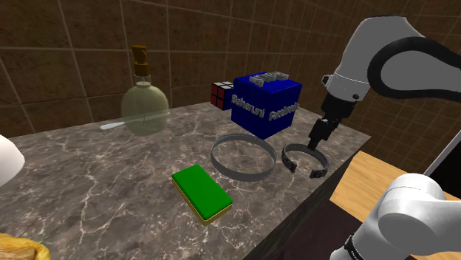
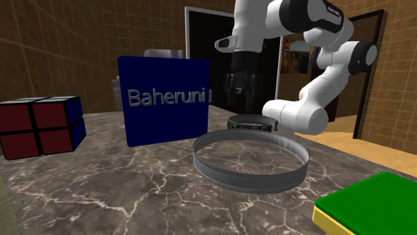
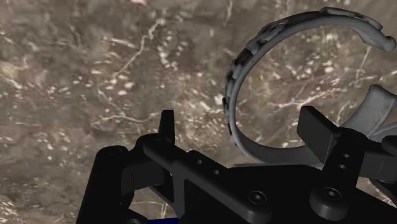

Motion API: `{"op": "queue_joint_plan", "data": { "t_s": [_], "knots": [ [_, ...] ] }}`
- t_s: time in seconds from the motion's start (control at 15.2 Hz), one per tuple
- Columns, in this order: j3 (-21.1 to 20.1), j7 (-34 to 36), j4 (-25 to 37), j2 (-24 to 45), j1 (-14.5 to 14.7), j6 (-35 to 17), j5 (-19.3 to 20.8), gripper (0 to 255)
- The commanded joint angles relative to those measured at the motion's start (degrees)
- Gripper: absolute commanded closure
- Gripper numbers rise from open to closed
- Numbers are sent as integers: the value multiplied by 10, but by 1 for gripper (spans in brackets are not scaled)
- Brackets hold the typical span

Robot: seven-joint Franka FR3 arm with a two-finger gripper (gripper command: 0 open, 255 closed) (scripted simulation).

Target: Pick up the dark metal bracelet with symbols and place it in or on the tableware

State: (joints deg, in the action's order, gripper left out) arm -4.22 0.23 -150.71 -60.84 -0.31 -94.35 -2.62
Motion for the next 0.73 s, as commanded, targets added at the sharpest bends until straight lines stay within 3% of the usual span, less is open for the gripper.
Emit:
{"op": "queue_joint_plan", "data": {
  "t_s": [0.0,0.66],
  "knots": [
    [-2,1,-19,-6,1,-14,-1,0],
    [-3,1,-40,-9,1,-33,-2,0]
  ]
}}
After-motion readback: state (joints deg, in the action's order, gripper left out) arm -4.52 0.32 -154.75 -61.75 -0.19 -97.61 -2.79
